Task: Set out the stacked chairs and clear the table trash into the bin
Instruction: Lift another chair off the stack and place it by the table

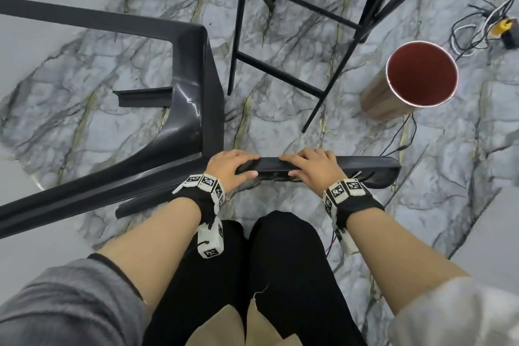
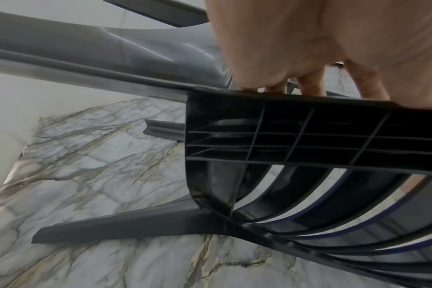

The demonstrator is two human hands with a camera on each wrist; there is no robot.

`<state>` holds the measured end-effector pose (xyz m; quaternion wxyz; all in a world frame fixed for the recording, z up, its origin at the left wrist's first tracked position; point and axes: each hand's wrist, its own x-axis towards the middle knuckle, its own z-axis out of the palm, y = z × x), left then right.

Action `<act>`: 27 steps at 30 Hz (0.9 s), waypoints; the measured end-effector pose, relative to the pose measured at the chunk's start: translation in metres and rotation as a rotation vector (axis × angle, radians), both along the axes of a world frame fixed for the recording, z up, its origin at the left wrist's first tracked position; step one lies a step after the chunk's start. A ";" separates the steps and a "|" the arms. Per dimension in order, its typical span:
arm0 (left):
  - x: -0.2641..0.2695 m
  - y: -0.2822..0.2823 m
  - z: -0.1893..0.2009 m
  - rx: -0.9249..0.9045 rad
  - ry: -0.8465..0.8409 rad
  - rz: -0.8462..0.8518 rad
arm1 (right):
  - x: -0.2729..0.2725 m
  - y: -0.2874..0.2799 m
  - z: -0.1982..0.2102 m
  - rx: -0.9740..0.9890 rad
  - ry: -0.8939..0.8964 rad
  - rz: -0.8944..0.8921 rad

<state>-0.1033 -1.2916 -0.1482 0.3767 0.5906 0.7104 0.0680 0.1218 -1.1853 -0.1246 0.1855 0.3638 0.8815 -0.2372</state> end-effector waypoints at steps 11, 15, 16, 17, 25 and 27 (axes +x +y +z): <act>-0.004 -0.003 0.126 0.086 -0.161 0.066 | -0.040 -0.016 0.143 0.051 0.001 0.002; -0.011 -0.010 0.167 0.102 -0.181 0.114 | -0.041 -0.014 0.196 0.002 0.009 -0.020; -0.012 -0.012 0.176 0.091 -0.176 0.126 | -0.036 -0.014 0.207 0.012 0.018 -0.035; -0.014 -0.013 0.184 0.074 -0.169 0.135 | -0.029 -0.016 0.216 0.044 0.029 -0.040; -0.009 -0.034 0.223 -0.063 -0.168 0.124 | 0.012 -0.042 0.242 0.129 0.067 -0.046; -0.003 -0.034 0.235 -0.024 -0.211 0.134 | 0.013 -0.050 0.245 0.117 0.060 -0.065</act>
